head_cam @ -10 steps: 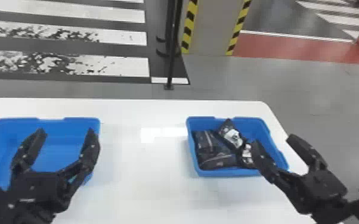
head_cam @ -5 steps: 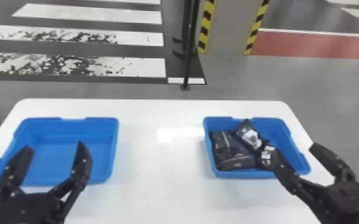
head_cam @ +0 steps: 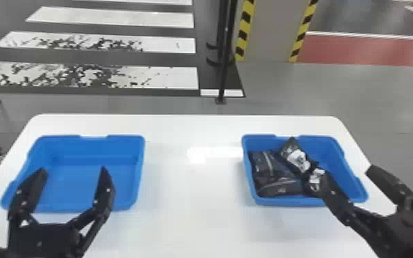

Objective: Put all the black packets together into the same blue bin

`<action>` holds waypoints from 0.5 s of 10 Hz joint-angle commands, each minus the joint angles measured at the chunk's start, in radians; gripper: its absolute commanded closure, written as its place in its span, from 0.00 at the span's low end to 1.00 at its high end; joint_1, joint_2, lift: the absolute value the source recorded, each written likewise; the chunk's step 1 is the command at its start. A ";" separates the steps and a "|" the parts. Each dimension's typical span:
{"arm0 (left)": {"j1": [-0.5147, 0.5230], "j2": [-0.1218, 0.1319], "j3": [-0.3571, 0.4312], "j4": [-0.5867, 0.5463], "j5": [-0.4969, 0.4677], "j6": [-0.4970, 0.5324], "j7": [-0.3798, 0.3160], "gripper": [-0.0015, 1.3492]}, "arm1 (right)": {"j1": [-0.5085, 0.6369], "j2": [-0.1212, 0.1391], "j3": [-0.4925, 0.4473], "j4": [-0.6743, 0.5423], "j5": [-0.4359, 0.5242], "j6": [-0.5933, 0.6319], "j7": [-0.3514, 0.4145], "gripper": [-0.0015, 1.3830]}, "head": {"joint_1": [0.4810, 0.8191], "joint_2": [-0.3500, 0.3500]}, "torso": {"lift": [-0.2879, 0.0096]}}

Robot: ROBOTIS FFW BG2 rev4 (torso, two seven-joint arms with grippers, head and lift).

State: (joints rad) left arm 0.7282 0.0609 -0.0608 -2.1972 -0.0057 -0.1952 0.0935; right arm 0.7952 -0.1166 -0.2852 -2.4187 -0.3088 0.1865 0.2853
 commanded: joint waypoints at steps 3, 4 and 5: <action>0.001 0.002 -0.003 -0.001 0.006 -0.018 -0.003 0.12 | 0.000 -0.002 0.000 -0.003 0.004 0.000 0.000 0.11 | 0.63 0.36 | 0.60; -0.002 0.000 -0.003 -0.001 0.008 -0.018 -0.006 0.12 | 0.000 -0.002 0.000 -0.003 0.004 0.000 0.000 0.11 | 0.63 0.36 | 0.60; -0.002 0.000 -0.003 0.002 0.010 -0.021 -0.006 0.12 | -0.002 -0.003 0.000 -0.003 0.004 0.000 0.000 0.11 | 0.63 0.36 | 0.60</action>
State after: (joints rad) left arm 0.7268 0.0617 -0.0638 -2.1974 0.0033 -0.2150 0.0874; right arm 0.7932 -0.1189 -0.2852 -2.4212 -0.3051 0.1865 0.2853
